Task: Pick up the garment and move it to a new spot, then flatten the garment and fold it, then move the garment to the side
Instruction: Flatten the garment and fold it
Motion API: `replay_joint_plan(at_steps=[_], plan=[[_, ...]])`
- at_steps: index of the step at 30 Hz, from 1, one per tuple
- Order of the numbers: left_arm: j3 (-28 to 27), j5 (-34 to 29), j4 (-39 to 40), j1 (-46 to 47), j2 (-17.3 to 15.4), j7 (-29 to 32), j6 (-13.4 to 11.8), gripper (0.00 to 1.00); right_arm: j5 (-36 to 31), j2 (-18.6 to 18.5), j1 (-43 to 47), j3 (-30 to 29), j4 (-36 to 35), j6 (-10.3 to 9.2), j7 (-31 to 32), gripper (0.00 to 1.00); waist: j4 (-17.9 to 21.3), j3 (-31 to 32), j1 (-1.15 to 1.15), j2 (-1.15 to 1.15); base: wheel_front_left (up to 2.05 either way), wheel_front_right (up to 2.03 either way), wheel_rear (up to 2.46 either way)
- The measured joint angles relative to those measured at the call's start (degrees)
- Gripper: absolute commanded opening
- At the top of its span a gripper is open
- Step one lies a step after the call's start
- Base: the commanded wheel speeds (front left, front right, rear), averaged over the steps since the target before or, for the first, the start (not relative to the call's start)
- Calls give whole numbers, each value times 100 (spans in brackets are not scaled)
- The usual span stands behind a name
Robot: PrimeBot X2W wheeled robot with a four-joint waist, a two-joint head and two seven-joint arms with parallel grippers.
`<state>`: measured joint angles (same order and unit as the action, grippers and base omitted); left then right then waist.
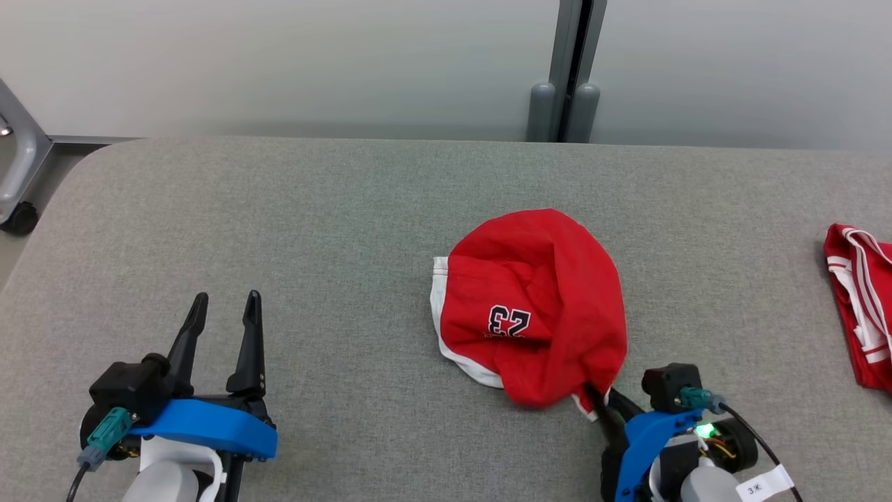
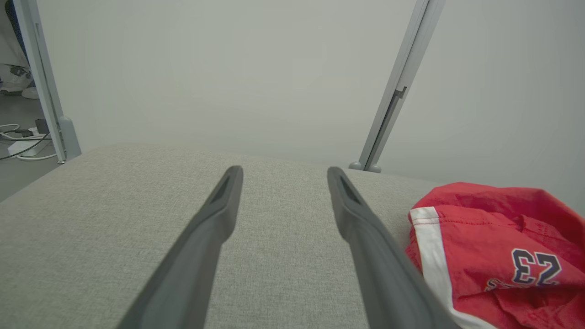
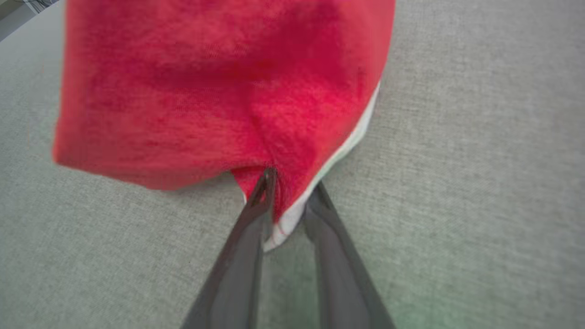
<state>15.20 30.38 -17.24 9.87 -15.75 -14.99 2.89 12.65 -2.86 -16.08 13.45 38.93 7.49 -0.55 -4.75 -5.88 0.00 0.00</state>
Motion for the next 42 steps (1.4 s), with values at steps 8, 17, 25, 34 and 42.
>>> replay_joint_plan(at_steps=[8, 17, 25, 34, 42], plan=[[-57, -22, 14, 49, 96, -1, 16, 100, -984, -149, -304, -1365, -121, 0, -194, 0, -1, 29, 0, 0, 0, 0, 0], [-58, -73, 11, 52, 158, -1, 77, 100, -1412, -666, -975, -1760, -466, 0, 33, 29, -112, -39, 0, 0, 0, 0, 0], [-2, -124, -85, 90, 204, -1, 145, 100, -1359, -756, -1537, -1607, -160, 0, -113, 100, -300, 27, 0, 0, 0, 0, 0], [-59, -138, -91, -12, 226, -1, 137, 100, -615, -303, -1419, 83, -857, 1, 746, 100, -266, 138, -1, 0, 0, 0, 0], [53, -186, -66, 194, 335, 0, 185, 100, -27, -181, -1768, 1037, -800, 0, 1914, 100, -410, -91, -1, 0, 0, 0, 0]])
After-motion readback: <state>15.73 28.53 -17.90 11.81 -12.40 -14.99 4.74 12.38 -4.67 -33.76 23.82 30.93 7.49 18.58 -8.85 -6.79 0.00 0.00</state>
